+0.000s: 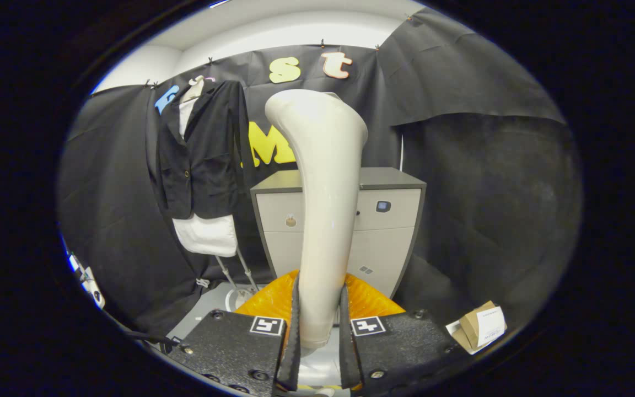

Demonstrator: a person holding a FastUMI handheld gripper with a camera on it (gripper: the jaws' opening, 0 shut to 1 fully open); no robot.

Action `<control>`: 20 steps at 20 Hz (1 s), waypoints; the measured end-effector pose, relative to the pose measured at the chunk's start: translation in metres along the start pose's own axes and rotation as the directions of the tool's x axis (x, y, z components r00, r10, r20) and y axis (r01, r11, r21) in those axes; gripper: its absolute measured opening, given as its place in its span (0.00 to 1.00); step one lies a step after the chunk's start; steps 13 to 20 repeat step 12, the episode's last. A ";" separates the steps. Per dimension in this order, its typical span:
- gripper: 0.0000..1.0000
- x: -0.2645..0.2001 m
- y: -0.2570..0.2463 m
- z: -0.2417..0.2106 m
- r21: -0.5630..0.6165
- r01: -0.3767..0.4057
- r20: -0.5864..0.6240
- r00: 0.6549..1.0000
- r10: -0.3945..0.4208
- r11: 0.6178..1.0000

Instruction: Iron the clothes twice with a garment steamer, once on the left side and once on the right side.

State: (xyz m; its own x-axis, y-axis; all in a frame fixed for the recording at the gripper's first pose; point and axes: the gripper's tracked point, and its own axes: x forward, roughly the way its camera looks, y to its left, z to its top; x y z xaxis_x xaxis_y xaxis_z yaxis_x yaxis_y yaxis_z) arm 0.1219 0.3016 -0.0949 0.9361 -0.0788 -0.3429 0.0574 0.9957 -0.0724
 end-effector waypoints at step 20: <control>0.31 -0.005 0.008 0.001 -0.011 0.032 0.013 0.999 -0.032 0.999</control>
